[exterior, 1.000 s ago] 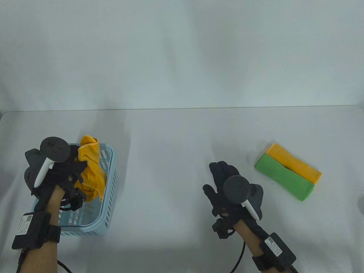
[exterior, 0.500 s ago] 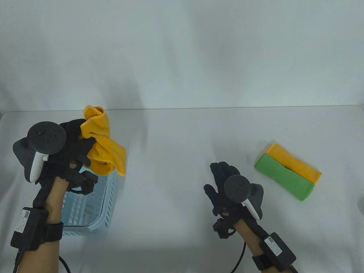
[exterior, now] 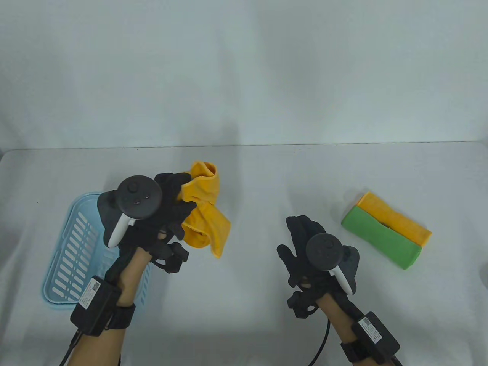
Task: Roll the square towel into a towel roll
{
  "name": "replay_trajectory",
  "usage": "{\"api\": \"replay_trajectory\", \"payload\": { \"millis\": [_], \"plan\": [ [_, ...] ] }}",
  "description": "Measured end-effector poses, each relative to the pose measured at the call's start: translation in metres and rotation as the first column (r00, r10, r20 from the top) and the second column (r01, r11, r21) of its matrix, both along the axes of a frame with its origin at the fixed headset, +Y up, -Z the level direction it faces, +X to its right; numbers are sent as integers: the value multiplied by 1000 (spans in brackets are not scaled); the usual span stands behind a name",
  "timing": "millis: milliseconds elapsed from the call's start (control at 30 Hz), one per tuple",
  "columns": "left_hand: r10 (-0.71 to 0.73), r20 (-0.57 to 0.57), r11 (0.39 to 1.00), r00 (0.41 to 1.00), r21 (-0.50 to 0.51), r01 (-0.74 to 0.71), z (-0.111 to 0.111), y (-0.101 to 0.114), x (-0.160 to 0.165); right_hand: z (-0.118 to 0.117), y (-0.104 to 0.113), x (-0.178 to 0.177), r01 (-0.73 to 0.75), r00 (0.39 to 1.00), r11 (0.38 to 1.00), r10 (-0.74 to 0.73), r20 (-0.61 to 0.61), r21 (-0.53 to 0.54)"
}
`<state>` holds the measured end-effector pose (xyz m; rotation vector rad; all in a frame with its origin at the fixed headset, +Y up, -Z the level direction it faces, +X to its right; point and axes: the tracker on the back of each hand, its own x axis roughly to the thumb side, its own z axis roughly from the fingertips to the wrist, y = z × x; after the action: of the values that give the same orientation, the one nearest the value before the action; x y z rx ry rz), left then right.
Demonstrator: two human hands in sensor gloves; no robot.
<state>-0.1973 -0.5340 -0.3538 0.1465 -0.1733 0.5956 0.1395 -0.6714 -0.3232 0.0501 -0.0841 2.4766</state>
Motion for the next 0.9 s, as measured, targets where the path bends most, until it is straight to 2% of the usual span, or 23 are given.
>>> {"api": "replay_trajectory", "payload": {
  "millis": [200,467,733,900],
  "plan": [
    [-16,53,1000,998,-10,17,7,-35,31,0,2,6,35,999,999,-35,12,4],
    [-6,96,998,995,-54,11,14,-79,49,-2,-1,8,39,999,999,-39,21,-11],
    [-109,136,986,985,-111,124,18,-114,62,-3,1,9,101,995,995,-101,13,9],
    [-202,166,970,965,-103,221,24,-127,73,4,12,6,186,982,981,-183,-51,58]
  ]
}}
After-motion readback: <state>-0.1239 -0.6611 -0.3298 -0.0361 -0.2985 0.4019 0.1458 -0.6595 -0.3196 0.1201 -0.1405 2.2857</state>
